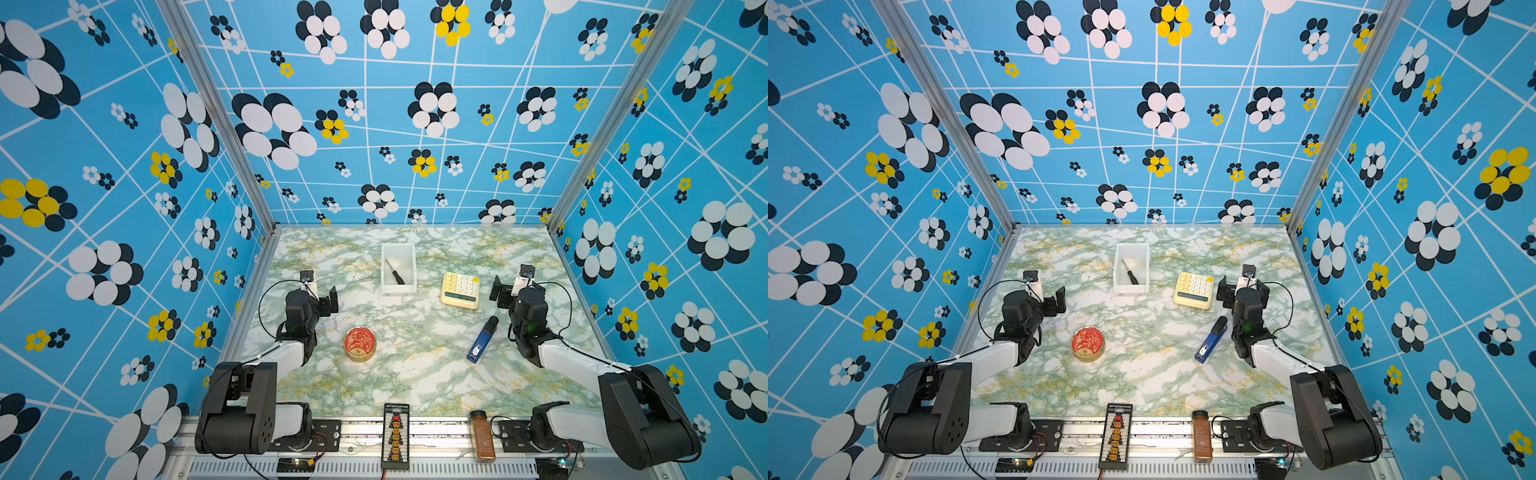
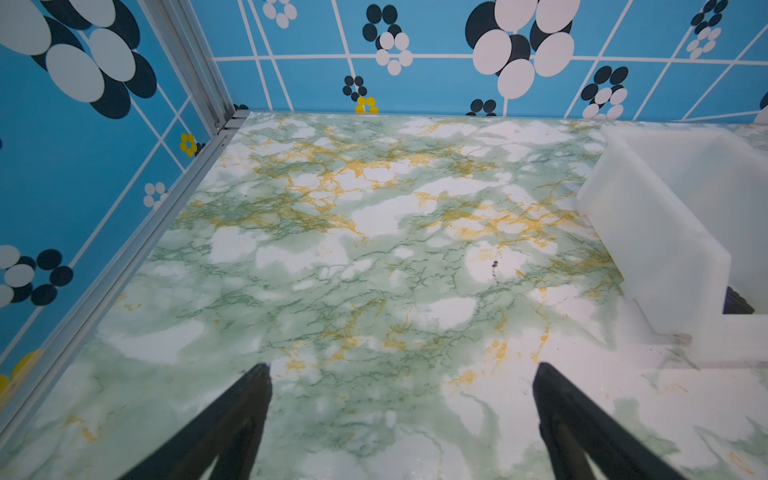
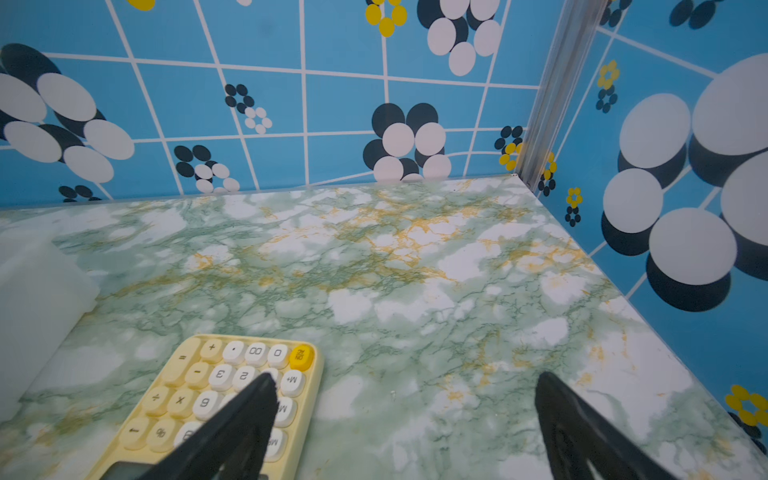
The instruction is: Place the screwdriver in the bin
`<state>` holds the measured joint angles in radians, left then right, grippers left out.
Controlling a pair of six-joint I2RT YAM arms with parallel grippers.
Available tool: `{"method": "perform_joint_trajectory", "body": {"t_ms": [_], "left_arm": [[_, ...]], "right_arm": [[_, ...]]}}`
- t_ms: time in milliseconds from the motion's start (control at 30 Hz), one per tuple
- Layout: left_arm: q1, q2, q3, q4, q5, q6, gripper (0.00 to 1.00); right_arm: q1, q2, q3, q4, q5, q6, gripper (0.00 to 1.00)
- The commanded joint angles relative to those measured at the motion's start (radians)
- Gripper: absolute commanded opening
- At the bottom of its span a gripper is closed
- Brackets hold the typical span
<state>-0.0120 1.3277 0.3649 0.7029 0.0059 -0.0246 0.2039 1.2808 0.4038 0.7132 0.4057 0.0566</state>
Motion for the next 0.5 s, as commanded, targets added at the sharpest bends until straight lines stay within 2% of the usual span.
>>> {"method": "perform_joint_trajectory", "body": {"t_ms": [0,233,467], "left_arm": [[0.012,0.016,-0.034,0.118,-0.016,0.024,0.99],[0.011,0.043,-0.063,0.205,0.000,0.010,0.99],[0.012,0.140,-0.079,0.330,-0.001,0.005,0.99]], "right_arm": [[-0.018,-0.022,-0.035,0.070,0.039,-0.023,0.99],[-0.026,-0.102,-0.112,0.026,0.052,-0.042,0.99],[-0.043,-0.058,-0.150,0.099,0.013,-0.052,0.99]]}}
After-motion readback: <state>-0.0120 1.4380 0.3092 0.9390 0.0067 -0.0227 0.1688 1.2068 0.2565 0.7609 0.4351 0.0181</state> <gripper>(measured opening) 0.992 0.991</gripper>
